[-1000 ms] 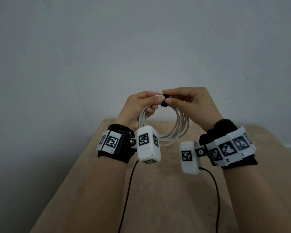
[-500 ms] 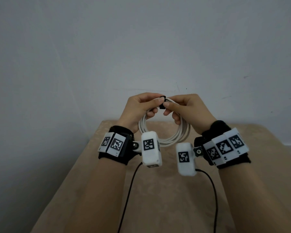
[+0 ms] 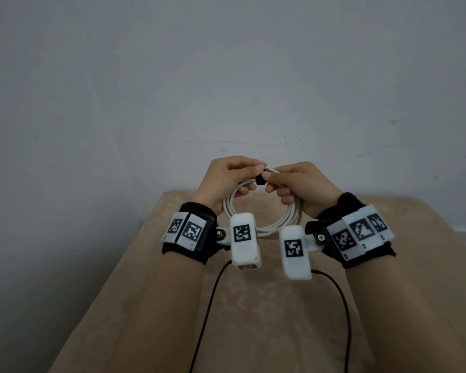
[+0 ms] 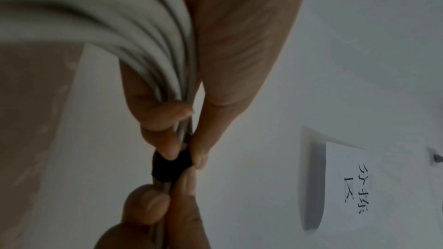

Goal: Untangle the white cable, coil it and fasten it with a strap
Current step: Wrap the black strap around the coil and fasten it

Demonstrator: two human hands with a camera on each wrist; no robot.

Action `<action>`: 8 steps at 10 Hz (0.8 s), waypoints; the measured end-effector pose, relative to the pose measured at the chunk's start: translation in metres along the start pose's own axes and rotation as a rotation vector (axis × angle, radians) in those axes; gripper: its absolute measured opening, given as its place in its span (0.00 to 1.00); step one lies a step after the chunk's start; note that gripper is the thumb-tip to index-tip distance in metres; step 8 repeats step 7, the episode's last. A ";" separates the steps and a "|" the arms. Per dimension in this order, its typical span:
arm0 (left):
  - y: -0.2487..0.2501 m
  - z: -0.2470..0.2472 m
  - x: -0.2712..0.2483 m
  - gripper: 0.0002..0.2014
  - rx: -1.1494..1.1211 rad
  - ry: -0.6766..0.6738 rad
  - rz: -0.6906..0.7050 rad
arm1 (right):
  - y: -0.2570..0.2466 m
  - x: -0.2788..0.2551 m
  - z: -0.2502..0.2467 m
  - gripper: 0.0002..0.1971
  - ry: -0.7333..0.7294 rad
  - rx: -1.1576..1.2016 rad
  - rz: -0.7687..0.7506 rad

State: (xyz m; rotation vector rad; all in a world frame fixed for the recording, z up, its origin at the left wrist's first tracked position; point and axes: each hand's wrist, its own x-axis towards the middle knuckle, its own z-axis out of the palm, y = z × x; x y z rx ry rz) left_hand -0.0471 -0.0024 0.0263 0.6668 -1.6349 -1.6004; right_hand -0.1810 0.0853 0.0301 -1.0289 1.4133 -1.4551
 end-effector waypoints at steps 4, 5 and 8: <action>-0.019 -0.003 0.005 0.04 0.139 -0.033 -0.183 | 0.024 0.011 -0.001 0.06 0.008 -0.060 0.145; -0.025 -0.008 0.005 0.03 0.180 -0.049 -0.236 | 0.037 0.014 0.002 0.06 0.028 -0.127 0.193; -0.040 -0.018 0.012 0.05 0.387 -0.013 -0.282 | 0.047 0.020 0.004 0.08 -0.013 -0.478 0.191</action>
